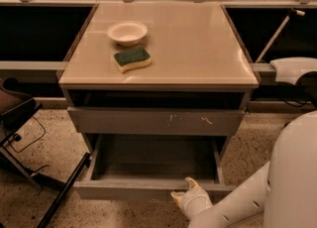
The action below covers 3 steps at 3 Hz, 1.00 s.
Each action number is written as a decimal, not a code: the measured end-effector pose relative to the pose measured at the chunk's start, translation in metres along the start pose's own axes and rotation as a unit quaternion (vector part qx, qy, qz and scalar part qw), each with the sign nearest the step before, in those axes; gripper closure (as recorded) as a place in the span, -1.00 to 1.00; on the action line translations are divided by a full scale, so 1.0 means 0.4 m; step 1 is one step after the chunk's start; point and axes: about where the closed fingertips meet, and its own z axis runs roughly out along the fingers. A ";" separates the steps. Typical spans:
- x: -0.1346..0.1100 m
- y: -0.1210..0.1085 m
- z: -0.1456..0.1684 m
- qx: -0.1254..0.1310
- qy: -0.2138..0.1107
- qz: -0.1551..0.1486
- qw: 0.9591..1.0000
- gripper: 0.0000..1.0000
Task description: Open middle drawer
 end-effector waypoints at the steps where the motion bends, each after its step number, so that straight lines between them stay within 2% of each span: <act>1: 0.055 0.001 -0.022 0.004 0.020 0.010 1.000 1.00; 3: 0.033 -0.004 -0.030 0.004 0.020 0.010 1.000 1.00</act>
Offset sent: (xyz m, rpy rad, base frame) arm -0.2856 0.0111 0.0089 -0.0721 -0.1708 -0.3548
